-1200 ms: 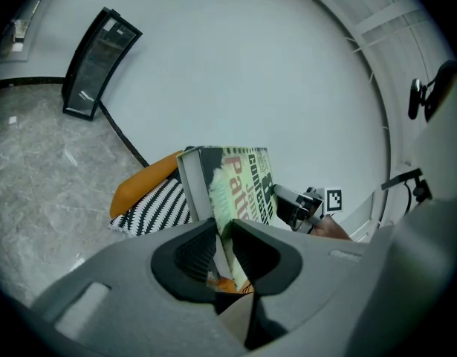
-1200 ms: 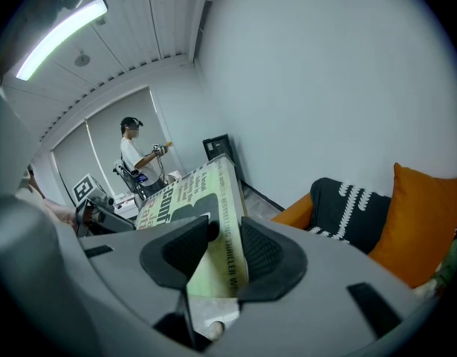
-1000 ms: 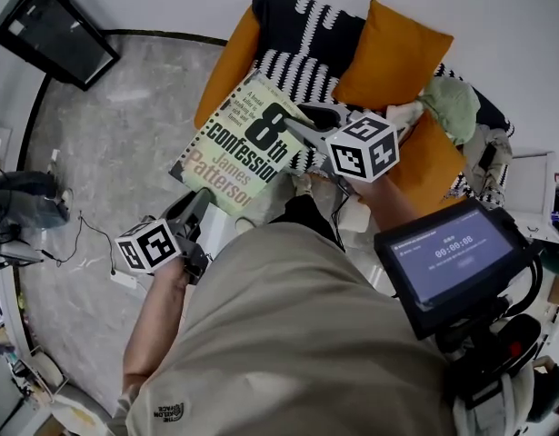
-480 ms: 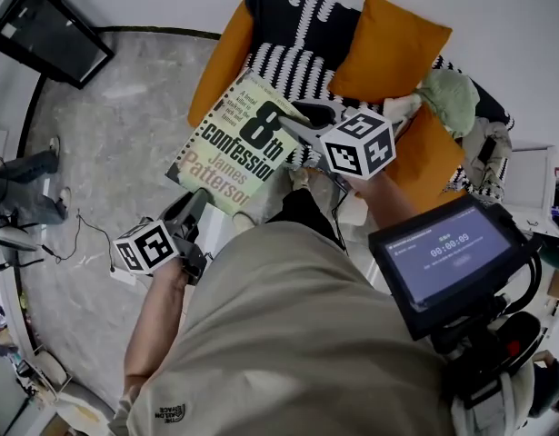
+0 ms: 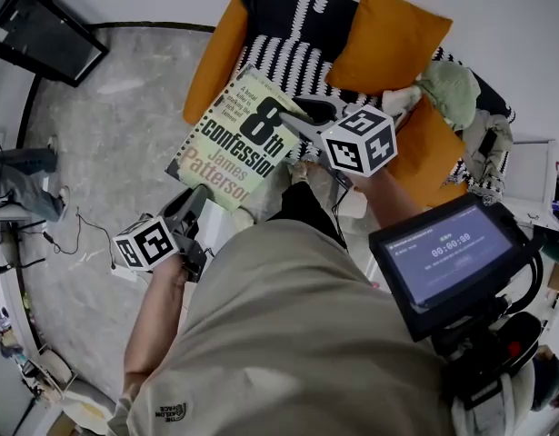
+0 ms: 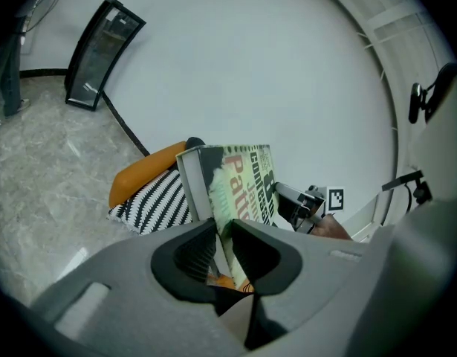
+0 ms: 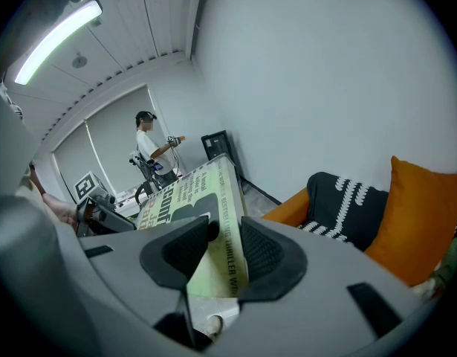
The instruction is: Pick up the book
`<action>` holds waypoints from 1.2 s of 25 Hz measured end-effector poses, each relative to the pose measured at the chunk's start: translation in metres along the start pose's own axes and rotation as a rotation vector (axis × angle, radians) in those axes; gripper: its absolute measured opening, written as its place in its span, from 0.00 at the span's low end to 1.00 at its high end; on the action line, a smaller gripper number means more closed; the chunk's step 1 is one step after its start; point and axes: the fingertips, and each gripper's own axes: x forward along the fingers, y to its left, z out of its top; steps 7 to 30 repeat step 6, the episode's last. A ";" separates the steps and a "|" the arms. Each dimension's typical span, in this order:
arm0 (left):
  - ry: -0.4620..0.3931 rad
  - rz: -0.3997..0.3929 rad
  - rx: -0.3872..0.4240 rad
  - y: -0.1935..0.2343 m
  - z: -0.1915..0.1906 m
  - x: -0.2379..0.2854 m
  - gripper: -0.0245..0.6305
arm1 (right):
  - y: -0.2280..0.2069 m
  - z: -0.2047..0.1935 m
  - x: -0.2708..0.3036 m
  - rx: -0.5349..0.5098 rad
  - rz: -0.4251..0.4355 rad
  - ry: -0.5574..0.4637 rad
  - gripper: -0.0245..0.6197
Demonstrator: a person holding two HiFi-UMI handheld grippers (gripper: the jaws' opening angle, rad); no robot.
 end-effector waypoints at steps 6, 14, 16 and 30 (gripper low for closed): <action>0.010 0.011 0.002 0.000 0.002 0.002 0.15 | -0.003 0.002 0.001 -0.002 0.000 0.003 0.26; 0.010 0.011 0.002 0.000 0.002 0.002 0.15 | -0.003 0.002 0.001 -0.002 0.000 0.003 0.26; 0.010 0.011 0.002 0.000 0.002 0.002 0.15 | -0.003 0.002 0.001 -0.002 0.000 0.003 0.26; 0.010 0.011 0.002 0.000 0.002 0.002 0.15 | -0.003 0.002 0.001 -0.002 0.000 0.003 0.26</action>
